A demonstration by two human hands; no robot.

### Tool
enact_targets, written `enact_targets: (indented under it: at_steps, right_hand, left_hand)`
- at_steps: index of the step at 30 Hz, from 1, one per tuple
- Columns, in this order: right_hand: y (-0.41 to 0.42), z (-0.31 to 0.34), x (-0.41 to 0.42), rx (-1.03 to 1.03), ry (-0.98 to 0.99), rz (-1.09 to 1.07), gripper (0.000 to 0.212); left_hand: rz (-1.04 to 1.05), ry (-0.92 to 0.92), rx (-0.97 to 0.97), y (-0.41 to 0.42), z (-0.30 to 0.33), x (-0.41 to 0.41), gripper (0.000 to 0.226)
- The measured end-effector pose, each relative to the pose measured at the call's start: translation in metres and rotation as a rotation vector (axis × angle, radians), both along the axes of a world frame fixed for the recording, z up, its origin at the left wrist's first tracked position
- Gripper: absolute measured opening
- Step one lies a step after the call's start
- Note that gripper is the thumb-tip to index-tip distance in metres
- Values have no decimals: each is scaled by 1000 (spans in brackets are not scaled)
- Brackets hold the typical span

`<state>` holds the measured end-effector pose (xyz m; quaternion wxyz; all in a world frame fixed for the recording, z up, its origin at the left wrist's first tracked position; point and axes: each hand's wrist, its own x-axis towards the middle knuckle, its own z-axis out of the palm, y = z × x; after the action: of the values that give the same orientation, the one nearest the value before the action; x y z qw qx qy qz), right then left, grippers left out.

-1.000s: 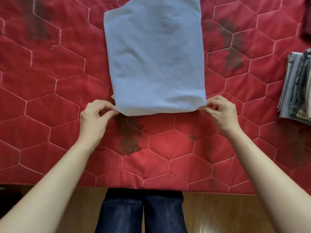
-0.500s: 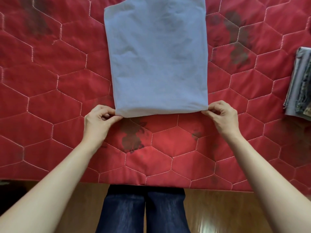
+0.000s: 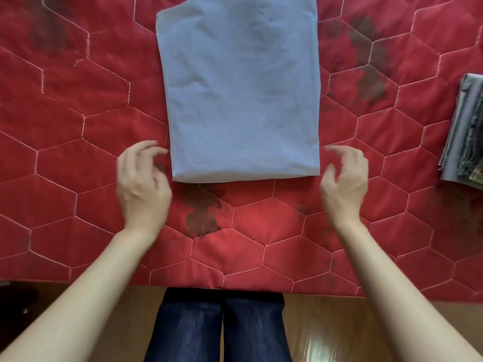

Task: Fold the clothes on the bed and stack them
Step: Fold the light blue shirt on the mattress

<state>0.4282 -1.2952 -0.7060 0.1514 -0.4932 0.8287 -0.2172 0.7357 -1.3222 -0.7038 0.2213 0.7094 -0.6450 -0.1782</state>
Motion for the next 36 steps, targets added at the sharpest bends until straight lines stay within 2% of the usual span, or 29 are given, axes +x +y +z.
enact_targets:
  at_steps: [2, 5, 8, 10, 12, 15, 19, 22, 25, 27, 29, 32, 34, 36]
  right_hand:
    - [-17, -1, 37, -68, 9, 113, 43]
    - [-49, -21, 98, -58, -17, 356, 39]
    - [-59, -55, 105, 191, 196, 507, 49]
    - [-42, -71, 69, 265, 298, 487, 53]
    - [-17, -74, 29, 279, 352, 376, 54]
    - [9, -66, -2, 319, 350, 221, 55]
    - [-5, -51, 13, 116, 312, 217, 53]
    - [-40, -51, 67, -35, 244, 385, 50]
    - [-62, -62, 95, 53, 269, 545, 48]
    - [-61, -71, 72, 180, 330, 538, 50]
    - [-51, -74, 34, 259, 394, 431, 53]
    - [-43, -65, -2, 376, 452, 178, 55]
    - [-55, -57, 4, 276, 448, 123, 55]
    - [-85, -54, 30, 90, 378, 253, 53]
  left_hand:
    - [-172, -35, -70, -10, 1, -34, 40]
    - [-331, -140, 27, -31, -14, -88, 43]
    - [-343, -315, 232, -39, -45, -90, 51]
    - [-385, -380, 270, -27, -65, -58, 55]
    - [-440, -399, 252, -9, -75, -21, 56]
    - [-421, -397, 259, 12, -70, 17, 58]
    - [-335, -314, 43, 0, -50, 1, 57]
    - [-410, -295, -60, -30, -45, -59, 52]
    - [-414, -392, 141, -52, -56, -91, 53]
    - [-404, -434, 255, -55, -66, -77, 55]
    - [-400, -416, 261, -50, -69, -52, 58]
    - [-229, -392, 332, -46, -63, -26, 62]
    - [-219, -388, 247, -55, -55, -34, 61]
    - [-333, -361, 90, -76, -50, -66, 57]
